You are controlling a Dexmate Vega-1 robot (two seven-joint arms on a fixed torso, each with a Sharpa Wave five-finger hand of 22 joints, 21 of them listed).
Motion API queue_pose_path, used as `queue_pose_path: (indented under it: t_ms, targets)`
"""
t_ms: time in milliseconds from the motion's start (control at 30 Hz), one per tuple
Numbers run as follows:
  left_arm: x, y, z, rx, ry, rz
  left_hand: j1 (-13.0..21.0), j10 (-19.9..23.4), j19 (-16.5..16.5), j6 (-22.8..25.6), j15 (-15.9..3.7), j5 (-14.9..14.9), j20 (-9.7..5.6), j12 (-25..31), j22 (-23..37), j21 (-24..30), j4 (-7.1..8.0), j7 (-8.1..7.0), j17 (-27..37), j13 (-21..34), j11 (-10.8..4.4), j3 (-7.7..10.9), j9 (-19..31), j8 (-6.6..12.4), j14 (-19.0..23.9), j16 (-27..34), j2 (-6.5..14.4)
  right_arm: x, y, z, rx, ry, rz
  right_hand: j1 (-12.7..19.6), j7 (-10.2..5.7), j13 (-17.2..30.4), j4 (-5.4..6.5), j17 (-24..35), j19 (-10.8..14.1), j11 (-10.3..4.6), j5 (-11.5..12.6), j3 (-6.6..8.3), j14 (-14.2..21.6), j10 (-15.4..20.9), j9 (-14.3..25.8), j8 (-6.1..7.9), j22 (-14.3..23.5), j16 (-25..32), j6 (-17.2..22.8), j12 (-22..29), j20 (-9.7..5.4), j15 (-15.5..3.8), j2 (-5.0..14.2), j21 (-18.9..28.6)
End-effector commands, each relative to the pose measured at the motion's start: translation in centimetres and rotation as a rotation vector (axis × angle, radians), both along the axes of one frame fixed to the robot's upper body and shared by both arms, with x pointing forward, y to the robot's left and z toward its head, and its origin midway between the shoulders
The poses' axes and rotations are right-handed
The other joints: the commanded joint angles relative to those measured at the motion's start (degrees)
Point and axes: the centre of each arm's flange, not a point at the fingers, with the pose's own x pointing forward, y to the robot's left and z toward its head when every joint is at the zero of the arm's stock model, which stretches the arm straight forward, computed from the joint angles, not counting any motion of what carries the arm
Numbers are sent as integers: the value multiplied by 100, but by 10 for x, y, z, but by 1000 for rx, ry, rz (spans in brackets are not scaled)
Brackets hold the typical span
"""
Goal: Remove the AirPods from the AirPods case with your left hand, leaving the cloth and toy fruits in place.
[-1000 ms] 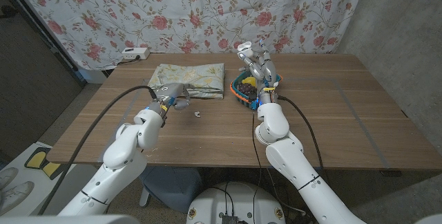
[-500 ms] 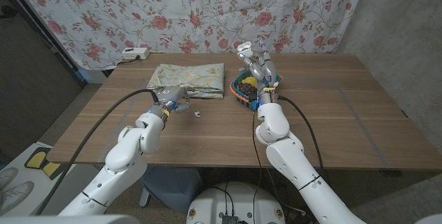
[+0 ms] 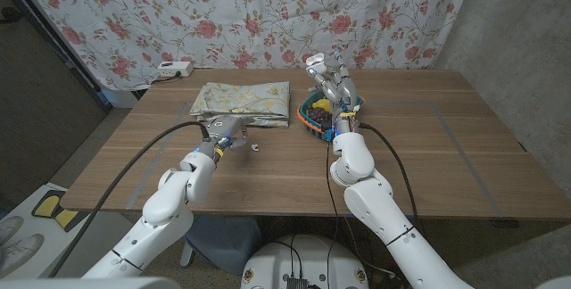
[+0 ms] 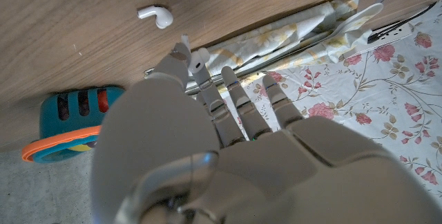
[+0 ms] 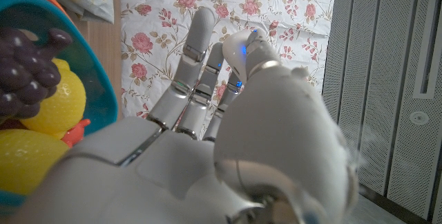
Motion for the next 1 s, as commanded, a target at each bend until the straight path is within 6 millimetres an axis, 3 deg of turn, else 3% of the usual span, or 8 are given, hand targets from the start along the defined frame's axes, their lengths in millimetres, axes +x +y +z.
queue_pose_path:
  t_ms: [33, 667, 833, 1000]
  targets:
    - [7, -3, -11, 24, 20, -2, 19, -44, 6, -27, -100, -9, -4, 54, 31, 3, 41, -15, 18, 30, -24, 41, 28, 5, -118, -45, 61, 2, 2, -2, 2, 5, 4, -2, -21, 26, -8, 6, -1267, -258, 41, -6, 576, 314, 20, 17, 2, -5, 43, 24, -687, -1068, 50, 36]
    - [11, 1, -19, 31, 8, -13, -22, -81, 0, 29, -98, -20, -28, 80, 30, 0, 48, -29, 16, 38, -25, 32, 30, 30, -103, -73, 61, 2, 7, -1, 3, 4, 3, -1, -13, 20, -8, 5, -1286, -257, 43, -5, 579, 331, 20, 21, 0, -8, 67, 24, -687, -1068, 48, 63]
    - [10, 2, -19, 29, -13, 3, -263, -243, 14, 108, 20, -36, -68, -21, 28, 4, 144, -81, -58, -77, -37, -21, 28, 57, -145, -196, -3, 3, 10, -2, 14, 7, 6, -2, -14, 21, -7, 5, -1292, -258, 44, -5, 580, 336, 20, 21, -1, -8, 71, 26, -686, -1067, 48, 71]
    - [7, 2, -18, 26, -36, 1, -493, -447, 8, 112, 17, -39, -56, -236, 28, -1, 203, -80, -196, -273, -20, -12, 22, 70, -293, -393, -34, 3, 11, -1, 5, 6, 10, -4, -18, 22, -5, 4, -1297, -257, 45, -5, 583, 329, 20, 19, -1, -9, 72, 22, -685, -1066, 51, 80]
